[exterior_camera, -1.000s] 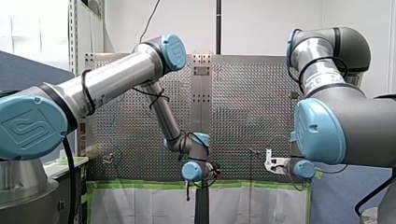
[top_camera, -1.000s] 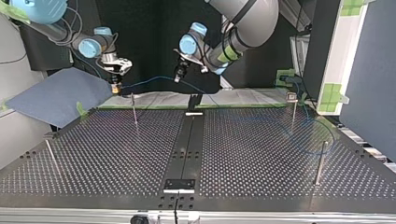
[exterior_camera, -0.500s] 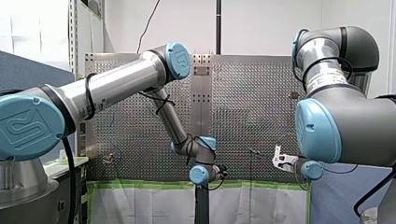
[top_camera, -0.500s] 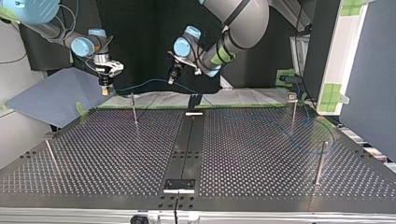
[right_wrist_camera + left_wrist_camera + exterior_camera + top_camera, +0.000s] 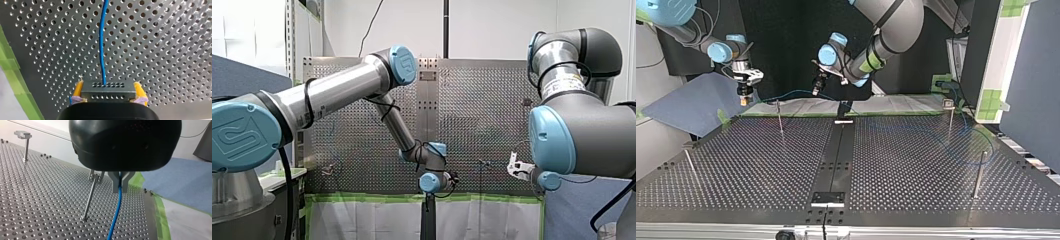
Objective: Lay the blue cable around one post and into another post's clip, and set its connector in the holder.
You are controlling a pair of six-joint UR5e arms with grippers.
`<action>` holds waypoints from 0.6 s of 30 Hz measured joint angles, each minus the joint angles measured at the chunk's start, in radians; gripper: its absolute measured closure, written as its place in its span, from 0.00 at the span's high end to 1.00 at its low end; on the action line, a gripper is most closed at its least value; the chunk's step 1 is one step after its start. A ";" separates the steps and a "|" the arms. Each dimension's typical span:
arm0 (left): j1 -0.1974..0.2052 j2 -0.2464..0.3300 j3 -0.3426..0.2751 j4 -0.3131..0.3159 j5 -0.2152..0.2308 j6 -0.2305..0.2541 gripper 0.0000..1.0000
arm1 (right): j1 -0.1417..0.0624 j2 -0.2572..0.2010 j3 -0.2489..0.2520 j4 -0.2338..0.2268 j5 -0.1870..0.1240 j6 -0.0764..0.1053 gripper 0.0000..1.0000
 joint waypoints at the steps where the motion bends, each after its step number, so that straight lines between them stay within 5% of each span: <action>1: 0.000 0.000 0.001 -0.001 0.000 0.000 0.00 | -0.002 0.000 0.000 -0.002 -0.004 0.007 0.02; 7: 0.006 0.000 0.001 -0.005 0.000 0.000 0.00 | -0.017 0.000 0.000 -0.015 -0.010 0.039 0.02; 18: 0.011 0.000 0.002 -0.012 0.005 0.000 0.00 | -0.040 0.002 0.000 -0.021 -0.009 0.069 0.02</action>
